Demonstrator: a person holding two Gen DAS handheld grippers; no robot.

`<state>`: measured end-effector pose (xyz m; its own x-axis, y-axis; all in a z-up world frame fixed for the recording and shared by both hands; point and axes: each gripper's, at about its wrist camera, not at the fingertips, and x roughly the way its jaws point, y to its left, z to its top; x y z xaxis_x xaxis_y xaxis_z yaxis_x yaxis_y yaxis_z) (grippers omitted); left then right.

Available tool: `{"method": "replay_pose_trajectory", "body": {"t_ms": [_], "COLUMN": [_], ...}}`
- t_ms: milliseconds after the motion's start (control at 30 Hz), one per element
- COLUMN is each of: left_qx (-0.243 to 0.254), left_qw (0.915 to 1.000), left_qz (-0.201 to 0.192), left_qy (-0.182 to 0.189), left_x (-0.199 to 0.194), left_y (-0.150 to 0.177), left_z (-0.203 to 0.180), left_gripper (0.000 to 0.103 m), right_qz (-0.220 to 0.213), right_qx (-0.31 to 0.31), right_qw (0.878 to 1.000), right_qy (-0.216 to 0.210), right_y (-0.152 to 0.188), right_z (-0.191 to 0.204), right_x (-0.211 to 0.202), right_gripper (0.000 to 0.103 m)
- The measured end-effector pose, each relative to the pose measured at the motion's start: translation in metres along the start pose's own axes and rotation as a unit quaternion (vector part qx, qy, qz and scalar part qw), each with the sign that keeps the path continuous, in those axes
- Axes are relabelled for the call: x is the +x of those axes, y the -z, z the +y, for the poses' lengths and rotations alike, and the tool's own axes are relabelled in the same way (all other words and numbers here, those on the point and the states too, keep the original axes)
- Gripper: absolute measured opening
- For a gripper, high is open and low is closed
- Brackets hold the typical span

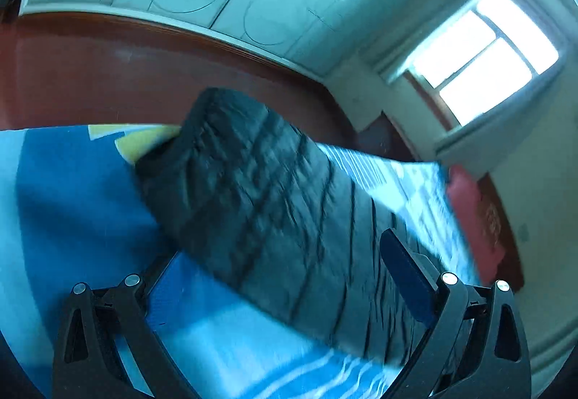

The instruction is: Fold large clothes

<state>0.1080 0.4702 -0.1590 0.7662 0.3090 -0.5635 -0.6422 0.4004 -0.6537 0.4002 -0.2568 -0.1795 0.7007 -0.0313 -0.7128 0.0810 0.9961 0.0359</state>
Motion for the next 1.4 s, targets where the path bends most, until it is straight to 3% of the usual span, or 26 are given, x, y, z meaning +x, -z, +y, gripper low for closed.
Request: {"method": "replay_pose_trajectory", "body": {"t_ms": [100,167,200,267,300,400,567,667,833,967,1067,1233,1400], "left_qx": [-0.014,-0.025,-0.035,-0.047,-0.044,-0.031,0.064,0.121,0.221,0.283,0.338,0.395,0.434], "left_qw": [0.9999,0.9995,0.9986,0.9977,0.9975,0.9976,0.9938,0.9896,0.9734,0.9544,0.9317,0.9000,0.8728], "left_qz": [-0.003,-0.010,-0.013,-0.021,-0.024,-0.020,-0.059,-0.067,-0.046,-0.003,0.034,0.095,0.141], "left_qy": [0.005,-0.015,-0.037,-0.044,-0.049,-0.058,-0.070,-0.040,0.039,0.096,0.128,0.157,0.174], "left_x": [-0.004,-0.008,-0.011,-0.013,-0.014,-0.015,-0.030,-0.037,-0.044,-0.045,-0.042,-0.032,-0.029], "left_y": [-0.005,-0.006,-0.007,-0.006,-0.008,-0.011,-0.006,0.011,0.065,0.124,0.186,0.273,0.344], "left_z": [0.002,0.002,0.008,0.015,0.016,0.013,-0.043,-0.094,-0.198,-0.268,-0.318,-0.367,-0.387], "left_gripper": [0.097,0.079,0.059,0.039,0.021,0.010,0.006,0.006,0.006,0.006,0.006,0.006,0.006], "right_qz": [0.000,-0.001,-0.001,-0.001,0.000,-0.001,-0.001,-0.001,-0.003,-0.004,-0.004,-0.004,-0.006], "right_qx": [-0.002,-0.002,-0.003,-0.002,-0.002,-0.002,-0.002,-0.002,0.002,0.005,0.005,0.005,0.008], "right_qw": [1.000,1.000,1.000,1.000,1.000,1.000,1.000,1.000,1.000,1.000,1.000,1.000,1.000], "right_qy": [0.001,0.002,0.002,0.001,0.001,0.001,0.001,0.001,-0.004,-0.006,-0.006,-0.006,-0.009], "right_y": [0.000,0.000,-0.001,0.000,0.000,0.000,-0.001,-0.001,-0.001,-0.001,-0.001,0.000,0.000], "right_z": [-0.001,-0.001,-0.001,-0.001,-0.001,-0.001,-0.002,-0.002,-0.003,-0.005,-0.005,-0.005,-0.006], "right_x": [0.000,0.000,0.000,0.000,0.000,0.000,0.000,0.000,0.000,-0.001,-0.001,-0.001,-0.002], "right_gripper": [0.077,0.077,0.077,0.077,0.077,0.077,0.077,0.077,0.077,0.077,0.077,0.077,0.077]}}
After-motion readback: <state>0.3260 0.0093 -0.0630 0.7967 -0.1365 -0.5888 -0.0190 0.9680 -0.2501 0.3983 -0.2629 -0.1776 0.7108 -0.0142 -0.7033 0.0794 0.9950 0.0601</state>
